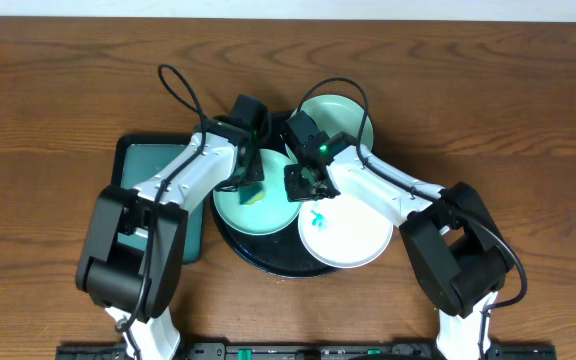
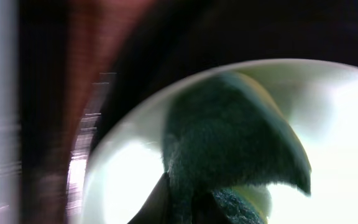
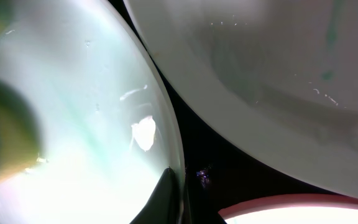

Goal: Clean dirty plates on tray and stack at the side
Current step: 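Return the sponge to the water tray with the left gripper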

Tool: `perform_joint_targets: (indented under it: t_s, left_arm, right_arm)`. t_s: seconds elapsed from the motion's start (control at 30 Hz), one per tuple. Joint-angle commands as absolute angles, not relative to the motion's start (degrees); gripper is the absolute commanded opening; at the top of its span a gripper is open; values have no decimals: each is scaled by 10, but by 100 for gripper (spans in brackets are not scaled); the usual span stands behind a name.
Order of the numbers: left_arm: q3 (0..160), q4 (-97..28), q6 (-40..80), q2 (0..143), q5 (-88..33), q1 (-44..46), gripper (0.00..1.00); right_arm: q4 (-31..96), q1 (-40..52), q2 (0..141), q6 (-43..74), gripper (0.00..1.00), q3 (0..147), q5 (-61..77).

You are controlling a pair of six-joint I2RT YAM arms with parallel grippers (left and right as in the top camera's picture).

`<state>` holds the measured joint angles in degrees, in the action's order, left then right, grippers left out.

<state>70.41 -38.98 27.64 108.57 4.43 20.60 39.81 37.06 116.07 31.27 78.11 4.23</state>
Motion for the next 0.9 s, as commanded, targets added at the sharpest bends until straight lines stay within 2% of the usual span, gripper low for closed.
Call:
perform_joint_targets:
  t_s: [0.0,0.47,0.63,0.87]
  left_arm:
    - [689,-409,286,1073,192,173,7]
    - [705,-470,278,896,116,166,7]
    - [705,-487,277,857,127,113,7]
    - [703,-530,278,894,114,17,7]
  right_arm:
    - [415,373,1173,317,1,765,29]
    - [414,373,1173,319,1,765,29]
    - [414,373,1173,319,1,765,29]
    - [410,373,1173,319,1,765,28]
